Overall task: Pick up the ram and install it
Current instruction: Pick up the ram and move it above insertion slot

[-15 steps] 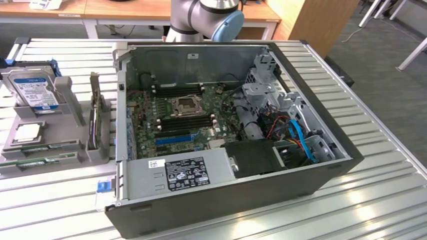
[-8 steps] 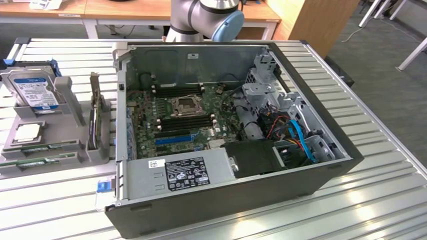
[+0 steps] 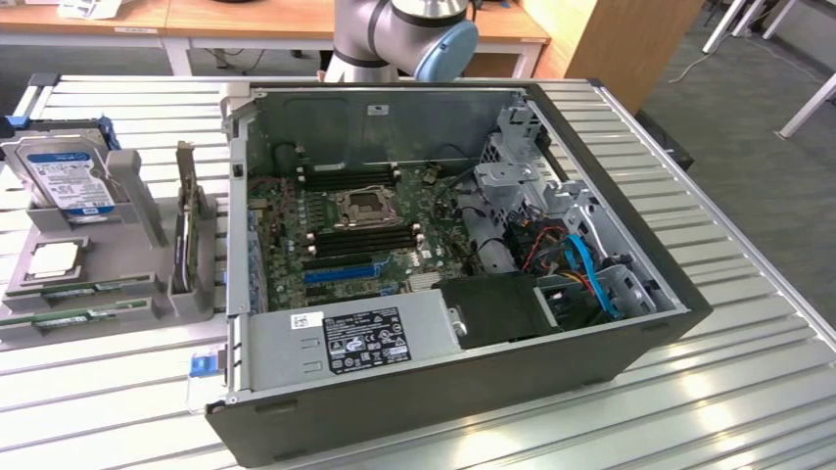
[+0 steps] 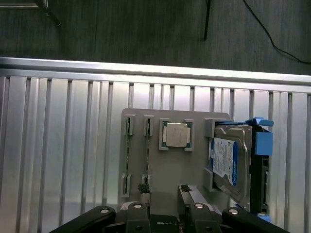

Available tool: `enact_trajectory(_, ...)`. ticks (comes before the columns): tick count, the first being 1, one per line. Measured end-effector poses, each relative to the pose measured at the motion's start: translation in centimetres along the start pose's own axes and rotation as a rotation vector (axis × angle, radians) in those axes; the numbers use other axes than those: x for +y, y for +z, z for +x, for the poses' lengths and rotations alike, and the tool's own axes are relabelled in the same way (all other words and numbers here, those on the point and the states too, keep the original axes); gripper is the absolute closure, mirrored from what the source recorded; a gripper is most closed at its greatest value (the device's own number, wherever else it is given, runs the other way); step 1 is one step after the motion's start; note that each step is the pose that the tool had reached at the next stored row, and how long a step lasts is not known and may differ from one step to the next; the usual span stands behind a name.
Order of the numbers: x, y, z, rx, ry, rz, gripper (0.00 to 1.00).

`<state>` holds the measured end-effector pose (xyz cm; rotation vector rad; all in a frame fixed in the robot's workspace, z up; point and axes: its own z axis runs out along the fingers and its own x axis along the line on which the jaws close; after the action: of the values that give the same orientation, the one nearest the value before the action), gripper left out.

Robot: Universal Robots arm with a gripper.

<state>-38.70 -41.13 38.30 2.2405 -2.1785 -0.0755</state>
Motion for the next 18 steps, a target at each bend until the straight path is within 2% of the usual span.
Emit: enact_trajectory(18, -0.15, 3.24, 0.1, -0.0089, 0.0, 0.0002, 0.64)
